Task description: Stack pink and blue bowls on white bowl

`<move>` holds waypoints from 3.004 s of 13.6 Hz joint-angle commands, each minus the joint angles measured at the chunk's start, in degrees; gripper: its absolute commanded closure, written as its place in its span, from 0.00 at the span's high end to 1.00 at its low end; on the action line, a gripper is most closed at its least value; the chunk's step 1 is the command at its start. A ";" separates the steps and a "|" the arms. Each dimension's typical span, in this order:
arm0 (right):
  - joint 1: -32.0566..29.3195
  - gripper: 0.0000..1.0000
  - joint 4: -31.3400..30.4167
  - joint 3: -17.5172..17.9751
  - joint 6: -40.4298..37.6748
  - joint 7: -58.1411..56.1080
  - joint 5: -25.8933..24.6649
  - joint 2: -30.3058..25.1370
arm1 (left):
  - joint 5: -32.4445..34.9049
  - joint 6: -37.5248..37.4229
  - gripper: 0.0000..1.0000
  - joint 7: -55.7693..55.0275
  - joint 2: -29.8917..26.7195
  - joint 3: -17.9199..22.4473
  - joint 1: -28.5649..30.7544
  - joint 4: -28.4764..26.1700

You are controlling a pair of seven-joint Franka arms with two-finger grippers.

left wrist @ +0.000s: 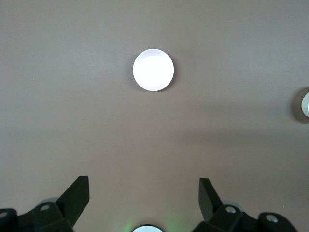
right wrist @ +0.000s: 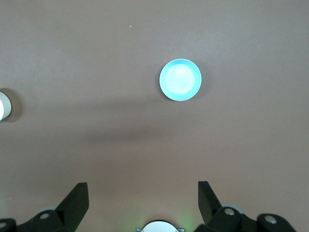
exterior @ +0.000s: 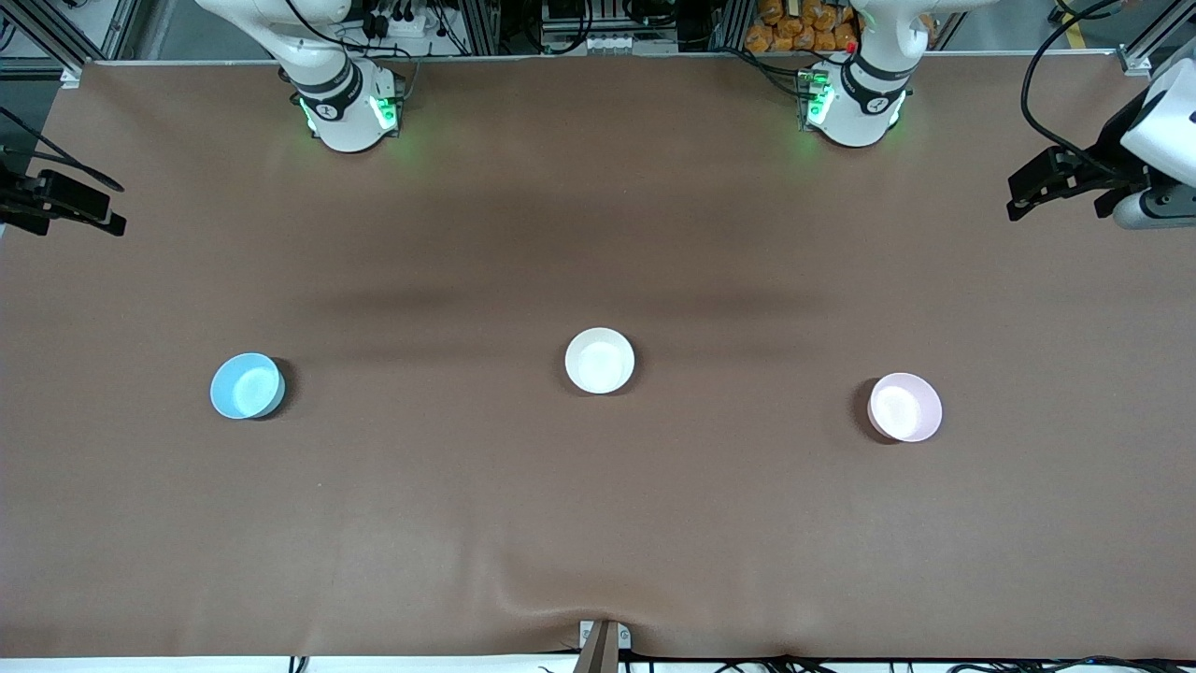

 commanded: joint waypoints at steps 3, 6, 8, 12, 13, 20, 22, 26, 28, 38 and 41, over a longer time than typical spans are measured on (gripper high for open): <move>-0.75 1.00 -1.03 0.38 0.23 -0.13 0.58 -1.31 | 1.12 -0.94 1.00 0.41 1.99 -0.41 0.33 1.35; -0.67 1.00 -1.03 0.38 0.23 -0.13 0.58 -1.31 | 3.68 0.02 1.00 0.14 3.91 -0.76 0.24 1.35; -0.67 1.00 -1.03 0.38 0.23 -0.13 0.58 -1.31 | 3.68 1.25 1.00 -0.03 4.97 -0.59 0.68 1.00; -0.67 1.00 -1.03 0.38 0.32 -0.13 0.58 -1.31 | 3.60 6.94 1.00 -0.12 6.56 -0.41 1.91 -1.80; -0.67 1.00 -1.03 0.38 0.32 -0.13 0.58 -1.31 | 3.51 9.58 1.00 -0.21 6.73 -0.50 2.61 -3.65; -0.67 1.00 -1.03 0.38 0.32 -0.13 0.58 -1.31 | 3.07 33.48 1.00 0.49 10.50 -0.58 7.17 -17.98; -0.67 1.00 -1.03 0.38 0.23 -0.13 0.58 -1.31 | 2.89 37.89 1.00 0.76 12.96 -0.67 8.15 -19.48; -0.67 1.00 -1.03 0.38 0.32 -0.13 0.58 -1.40 | 2.72 44.22 1.00 0.76 18.23 -0.76 9.47 -20.72; -0.75 1.00 -1.03 0.29 0.32 -0.13 0.58 -1.31 | 1.75 47.29 1.00 0.76 21.22 -0.76 9.56 -20.72; -0.75 1.00 -1.03 0.38 0.32 -0.13 0.58 -1.31 | -0.54 56.62 0.78 0.76 32.30 -0.94 9.82 -20.01; -0.75 1.00 -1.03 0.29 0.32 -0.13 0.58 -1.31 | -0.54 57.07 0.58 0.76 33.98 -0.94 9.73 -19.66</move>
